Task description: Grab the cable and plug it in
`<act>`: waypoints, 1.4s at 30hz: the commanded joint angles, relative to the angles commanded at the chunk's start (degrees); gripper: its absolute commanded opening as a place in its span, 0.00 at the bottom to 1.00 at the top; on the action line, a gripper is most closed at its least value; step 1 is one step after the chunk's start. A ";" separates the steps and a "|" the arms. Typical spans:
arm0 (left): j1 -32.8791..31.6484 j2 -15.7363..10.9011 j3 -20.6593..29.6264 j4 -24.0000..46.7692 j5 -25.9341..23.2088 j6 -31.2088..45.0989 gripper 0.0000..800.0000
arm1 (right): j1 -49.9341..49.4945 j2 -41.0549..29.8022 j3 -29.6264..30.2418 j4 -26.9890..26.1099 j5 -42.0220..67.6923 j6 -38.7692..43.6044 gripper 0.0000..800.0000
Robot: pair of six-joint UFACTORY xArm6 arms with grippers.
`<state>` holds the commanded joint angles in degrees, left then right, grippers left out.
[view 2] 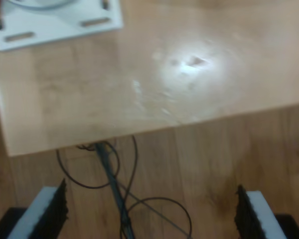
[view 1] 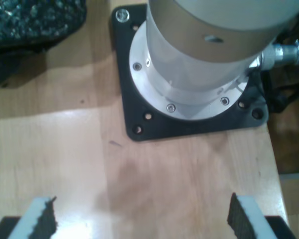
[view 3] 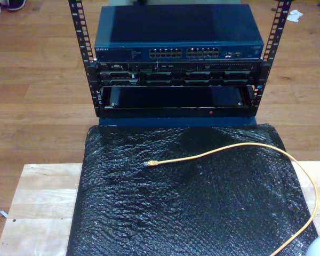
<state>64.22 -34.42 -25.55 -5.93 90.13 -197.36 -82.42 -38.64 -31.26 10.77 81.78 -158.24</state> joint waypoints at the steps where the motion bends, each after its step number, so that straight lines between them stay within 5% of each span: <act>1: -1.32 0.00 0.00 -0.70 0.09 -1.49 1.00 | 0.35 0.35 -0.97 0.09 0.62 1.05 1.00; 10: -11.16 -0.18 -0.88 -5.10 1.76 -10.81 1.00 | 8.35 3.34 -8.35 0.79 6.86 12.31 1.00; 20: -18.99 -0.18 -1.58 -8.88 2.99 -18.64 1.00 | 10.46 4.22 -14.15 10.46 14.24 20.57 0.99; 30: -21.71 -0.18 -2.20 -16.00 2.99 -22.15 1.00 | 15.65 4.31 -15.38 15.21 17.14 26.55 0.99; 42: -28.92 0.09 -2.29 -16.35 2.29 -27.60 1.00 | 21.71 4.84 -16.35 20.40 17.14 32.53 0.99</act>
<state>35.30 -34.33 -27.84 -22.29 92.42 -224.97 -60.70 -33.80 -47.62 31.16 98.92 -125.71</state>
